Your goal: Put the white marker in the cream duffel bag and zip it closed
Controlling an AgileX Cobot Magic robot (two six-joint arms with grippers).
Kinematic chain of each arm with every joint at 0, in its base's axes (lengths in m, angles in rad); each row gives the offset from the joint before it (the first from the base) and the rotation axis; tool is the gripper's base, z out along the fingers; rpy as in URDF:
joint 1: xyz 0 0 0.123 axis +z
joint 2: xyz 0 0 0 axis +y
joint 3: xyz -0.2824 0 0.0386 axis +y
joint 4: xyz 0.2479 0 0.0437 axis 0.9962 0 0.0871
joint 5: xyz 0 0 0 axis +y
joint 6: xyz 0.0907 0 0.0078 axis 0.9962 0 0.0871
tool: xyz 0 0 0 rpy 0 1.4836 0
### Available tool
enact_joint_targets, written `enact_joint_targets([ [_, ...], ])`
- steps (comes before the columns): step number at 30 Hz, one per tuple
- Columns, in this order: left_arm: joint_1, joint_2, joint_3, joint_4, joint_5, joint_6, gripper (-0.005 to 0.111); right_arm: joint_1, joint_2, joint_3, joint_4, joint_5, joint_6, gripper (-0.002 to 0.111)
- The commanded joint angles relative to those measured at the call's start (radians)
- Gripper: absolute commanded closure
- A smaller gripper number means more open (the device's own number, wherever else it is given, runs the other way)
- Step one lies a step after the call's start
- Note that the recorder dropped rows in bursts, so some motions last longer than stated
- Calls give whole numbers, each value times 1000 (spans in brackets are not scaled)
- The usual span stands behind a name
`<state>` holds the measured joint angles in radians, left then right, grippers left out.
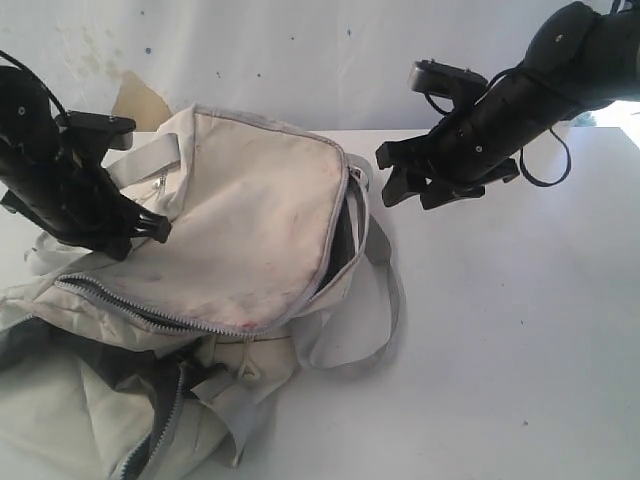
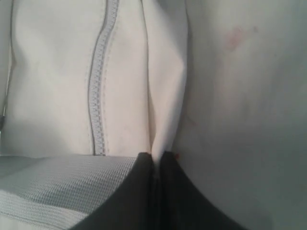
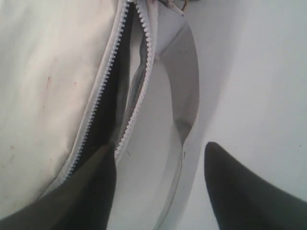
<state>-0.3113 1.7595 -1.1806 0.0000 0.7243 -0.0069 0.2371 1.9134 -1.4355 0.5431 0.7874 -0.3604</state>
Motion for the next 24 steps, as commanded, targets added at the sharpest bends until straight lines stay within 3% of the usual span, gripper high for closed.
enact_joint_targets([
  [1, 3, -25, -20, -43, 53, 7, 107, -11, 9, -34, 0, 7, -1, 57],
  [5, 41, -82, -20, -62, 65, 7, 107, -11, 45, -94, 9, 43, -5, 57],
  [9, 91, -112, -20, -178, 65, 41, 107, -11, 94, -150, 34, 26, -69, 57],
  [17, 101, -112, -20, -283, 71, 144, 107, 16, 173, -180, 438, -175, -562, 57],
  [20, 101, -112, -20, -283, 73, 146, 107, 36, 195, -187, 481, -213, -704, 57],
  [24, 101, -112, -20, -304, 80, 146, 107, 47, 236, -220, 479, -257, -719, 57],
])
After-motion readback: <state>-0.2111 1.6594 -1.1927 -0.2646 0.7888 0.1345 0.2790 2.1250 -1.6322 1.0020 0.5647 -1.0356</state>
